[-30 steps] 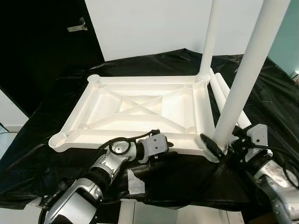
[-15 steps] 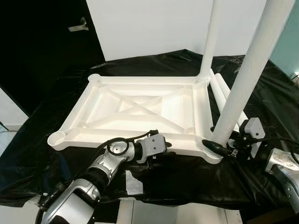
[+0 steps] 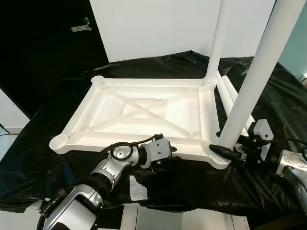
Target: Building children table
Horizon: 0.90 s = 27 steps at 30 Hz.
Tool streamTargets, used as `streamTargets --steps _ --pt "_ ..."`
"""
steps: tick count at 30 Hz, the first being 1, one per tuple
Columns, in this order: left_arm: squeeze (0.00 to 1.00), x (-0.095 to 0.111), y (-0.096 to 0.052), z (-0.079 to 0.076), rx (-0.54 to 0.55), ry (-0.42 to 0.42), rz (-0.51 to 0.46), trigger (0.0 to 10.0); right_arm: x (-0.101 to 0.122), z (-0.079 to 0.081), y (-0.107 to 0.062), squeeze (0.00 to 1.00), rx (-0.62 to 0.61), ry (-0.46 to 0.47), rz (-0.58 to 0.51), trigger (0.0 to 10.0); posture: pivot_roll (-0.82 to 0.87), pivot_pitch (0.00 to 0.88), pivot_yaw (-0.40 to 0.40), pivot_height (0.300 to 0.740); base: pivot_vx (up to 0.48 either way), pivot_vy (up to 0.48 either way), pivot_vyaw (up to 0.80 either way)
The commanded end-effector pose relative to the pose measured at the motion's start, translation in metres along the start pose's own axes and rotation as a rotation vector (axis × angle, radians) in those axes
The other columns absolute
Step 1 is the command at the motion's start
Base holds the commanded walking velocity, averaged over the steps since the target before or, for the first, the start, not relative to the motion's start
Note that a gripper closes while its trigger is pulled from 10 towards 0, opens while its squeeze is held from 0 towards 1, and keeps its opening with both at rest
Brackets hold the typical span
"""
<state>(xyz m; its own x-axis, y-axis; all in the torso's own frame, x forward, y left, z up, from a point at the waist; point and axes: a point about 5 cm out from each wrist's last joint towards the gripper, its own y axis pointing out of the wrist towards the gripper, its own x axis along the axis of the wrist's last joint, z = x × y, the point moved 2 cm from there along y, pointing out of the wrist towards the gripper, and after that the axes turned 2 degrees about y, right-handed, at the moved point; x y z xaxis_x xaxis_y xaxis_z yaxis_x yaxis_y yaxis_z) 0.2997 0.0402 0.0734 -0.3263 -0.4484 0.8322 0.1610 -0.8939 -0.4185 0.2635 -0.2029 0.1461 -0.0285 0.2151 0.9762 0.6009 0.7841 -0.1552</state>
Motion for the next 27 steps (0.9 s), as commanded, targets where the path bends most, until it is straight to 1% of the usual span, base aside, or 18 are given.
streamTargets --steps 1,2,3,4,5,6,7,9,10,11,12,13,14,17,20,22,25,27 --pt "0.0 -0.035 -0.003 -0.045 -0.28 -0.104 0.146 10.0 -0.014 0.003 0.003 0.0 -0.153 0.087 -0.044 0.0 -0.15 0.034 0.062 0.74 0.0 0.0 0.0" --pt "0.0 -0.035 -0.003 -0.044 -0.278 -0.102 0.145 10.0 -0.015 0.002 0.004 0.0 -0.269 0.105 -0.095 0.0 -0.15 0.034 0.062 0.74 0.0 0.0 0.0" --pt "0.0 -0.035 -0.003 -0.044 -0.278 -0.102 0.145 10.0 -0.015 0.002 0.004 0.0 -0.269 0.105 -0.095 0.0 -0.15 0.034 0.062 0.74 0.0 0.0 0.0" --pt "0.0 -0.034 -0.003 -0.043 -0.273 -0.102 0.144 10.0 -0.016 0.004 0.003 0.0 -0.36 0.113 -0.129 0.0 -0.15 0.033 0.057 0.74 0.0 0.0 0.0" --pt "0.0 -0.034 -0.003 -0.043 -0.273 -0.102 0.144 10.0 -0.016 0.004 0.003 0.0 -0.36 0.113 -0.129 0.0 -0.15 0.033 0.057 0.74 0.0 0.0 0.0" --pt "0.0 -0.034 -0.003 -0.043 -0.269 -0.105 0.143 10.0 -0.018 0.007 0.003 0.0 -0.434 0.113 -0.151 0.0 -0.15 0.033 0.057 0.74 0.0 0.0 0.0" --pt "0.0 -0.034 -0.003 -0.043 -0.269 -0.105 0.143 10.0 -0.018 0.007 0.003 0.0 -0.434 0.113 -0.151 0.0 -0.15 0.033 0.057 0.74 0.0 0.0 0.0" --pt "0.0 -0.037 -0.005 -0.045 -0.27 -0.11 0.149 10.0 -0.028 0.02 0.005 0.0 -0.612 0.152 -0.177 0.0 -0.15 0.035 0.058 0.74 0.0 0.0 0.0" --pt "0.0 -0.038 -0.006 -0.046 -0.272 -0.115 0.152 10.0 -0.031 0.026 0.007 0.0 -0.728 0.172 -0.19 0.0 -0.15 0.035 0.058 0.74 0.0 0.0 0.0" --pt "0.0 -0.038 -0.006 -0.046 -0.272 -0.115 0.152 10.0 -0.031 0.026 0.007 0.0 -0.728 0.172 -0.19 0.0 -0.15 0.035 0.058 0.74 0.0 0.0 0.0" --pt "0.0 -0.038 -0.007 -0.047 -0.272 -0.114 0.153 10.0 -0.031 0.027 0.008 0.0 -0.782 0.181 -0.197 0.0 -0.15 0.035 0.059 0.74 0.0 0.0 0.0" --pt "0.0 -0.038 -0.007 -0.047 -0.272 -0.114 0.153 10.0 -0.031 0.027 0.008 0.0 -0.782 0.181 -0.197 0.0 -0.15 0.035 0.059 0.74 0.0 0.0 0.0" --pt "0.0 -0.038 -0.007 -0.046 -0.272 -0.113 0.155 10.0 -0.031 0.029 0.009 0.0 -0.831 0.191 -0.206 0.0 -0.15 0.036 0.062 0.74 0.0 0.0 0.0" --pt "0.0 -0.038 -0.007 -0.046 -0.272 -0.112 0.156 10.0 -0.031 0.031 0.01 0.0 -0.863 0.2 -0.212 0.0 -0.15 0.036 0.062 0.74 0.0 0.0 0.0" --pt "0.0 -0.037 -0.005 -0.045 -0.274 -0.109 0.152 10.0 -0.045 0.042 0.01 0.0 -1.017 0.259 -0.175 0.0 -0.14 0.034 0.063 0.74 0.0 0.0 0.0" --pt "0.0 -0.036 -0.005 -0.045 -0.274 -0.108 0.151 10.0 -0.048 0.045 0.01 0.0 -1.045 0.267 -0.163 0.0 -0.14 0.034 0.063 0.74 0.0 0.0 0.0" --pt "0.0 -0.036 -0.005 -0.045 -0.274 -0.108 0.152 10.0 -0.049 0.047 0.008 0.0 -1.125 0.246 -0.15 0.0 -0.15 0.034 0.064 0.74 0.0 0.0 0.0" --pt "0.0 -0.036 -0.005 -0.045 -0.275 -0.109 0.153 10.0 -0.049 0.047 0.01 0.0 -1.125 0.24 -0.146 0.0 -0.15 0.035 0.064 0.74 0.0 0.0 0.0"
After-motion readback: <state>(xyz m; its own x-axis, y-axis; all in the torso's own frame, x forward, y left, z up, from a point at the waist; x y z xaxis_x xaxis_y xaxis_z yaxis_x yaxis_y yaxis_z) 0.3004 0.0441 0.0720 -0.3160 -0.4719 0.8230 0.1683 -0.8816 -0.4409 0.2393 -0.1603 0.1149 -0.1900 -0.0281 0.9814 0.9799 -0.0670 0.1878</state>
